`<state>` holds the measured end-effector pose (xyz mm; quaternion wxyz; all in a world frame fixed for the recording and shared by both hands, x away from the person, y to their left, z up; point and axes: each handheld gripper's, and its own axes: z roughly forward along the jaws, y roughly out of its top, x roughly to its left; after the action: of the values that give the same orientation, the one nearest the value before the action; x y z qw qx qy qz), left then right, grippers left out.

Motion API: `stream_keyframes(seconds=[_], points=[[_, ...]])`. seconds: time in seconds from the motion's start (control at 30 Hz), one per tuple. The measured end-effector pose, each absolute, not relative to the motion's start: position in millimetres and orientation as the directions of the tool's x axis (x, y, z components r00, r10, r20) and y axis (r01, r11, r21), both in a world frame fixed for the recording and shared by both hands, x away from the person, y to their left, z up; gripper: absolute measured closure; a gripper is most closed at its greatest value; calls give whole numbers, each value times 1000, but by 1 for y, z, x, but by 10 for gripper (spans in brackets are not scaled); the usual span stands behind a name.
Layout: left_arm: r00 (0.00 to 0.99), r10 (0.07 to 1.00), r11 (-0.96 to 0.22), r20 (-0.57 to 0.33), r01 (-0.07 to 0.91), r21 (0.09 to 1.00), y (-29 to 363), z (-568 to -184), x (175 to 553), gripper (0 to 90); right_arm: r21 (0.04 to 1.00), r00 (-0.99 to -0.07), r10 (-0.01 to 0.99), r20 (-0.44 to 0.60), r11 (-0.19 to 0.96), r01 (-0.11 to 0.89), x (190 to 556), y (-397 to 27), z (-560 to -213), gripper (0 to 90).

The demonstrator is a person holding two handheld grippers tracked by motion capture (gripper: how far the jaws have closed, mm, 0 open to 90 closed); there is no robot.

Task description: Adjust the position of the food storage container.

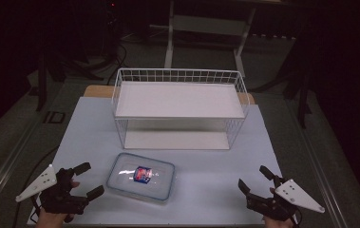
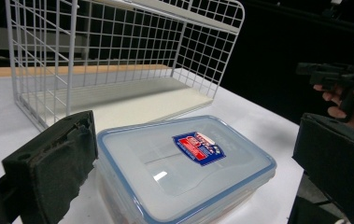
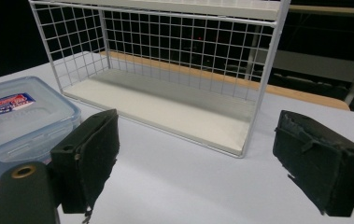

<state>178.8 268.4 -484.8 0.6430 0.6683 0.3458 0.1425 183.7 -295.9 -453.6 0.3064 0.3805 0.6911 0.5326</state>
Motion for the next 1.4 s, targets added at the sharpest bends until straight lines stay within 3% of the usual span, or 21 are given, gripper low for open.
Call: stream_keyframes(seconds=[0.2, 0.33, 0.43, 0.57, 0.6, 0.63, 0.8, 1.1, 1.4], points=[[758, 600, 60, -255, 275, 960, 265, -475, 177, 0, 970, -520, 854, -9, 133, 203, 183, -297, -452, 131], [785, 577, 28, -225, 257, 966, 259, -465, 177, 69, 971, -524, 852, -10, 134, 199, 182, -294, -449, 129], [796, 560, 21, -230, 263, 965, 257, -461, 177, 161, 971, -528, 849, -3, 130, 203, 182, -294, -449, 129], [800, 562, -6, -211, 259, 966, 256, -460, 178, 396, 971, -528, 849, 5, 123, 207, 182, -295, -449, 130], [800, 562, -6, -211, 259, 966, 256, -460, 178, 396, 971, -529, 848, 9, 120, 209, 183, -295, -450, 130], [773, 605, -63, -192, 287, 956, 259, -464, 183, 539, 970, -533, 846, 10, 122, 211, 183, -295, -450, 130], [724, 672, -165, -159, 355, 920, 264, -479, 194, 716, 970, -537, 844, 4, 127, 208, 182, -293, -450, 131], [673, 721, -282, -168, 506, 815, 273, -514, 217, 880, 969, -539, 842, 10, 125, 212, 182, -294, -450, 132], [683, 706, -275, -187, 508, 816, 268, -516, 216, 887, 968, -537, 843, 14, 123, 219, 183, -295, -451, 132]])
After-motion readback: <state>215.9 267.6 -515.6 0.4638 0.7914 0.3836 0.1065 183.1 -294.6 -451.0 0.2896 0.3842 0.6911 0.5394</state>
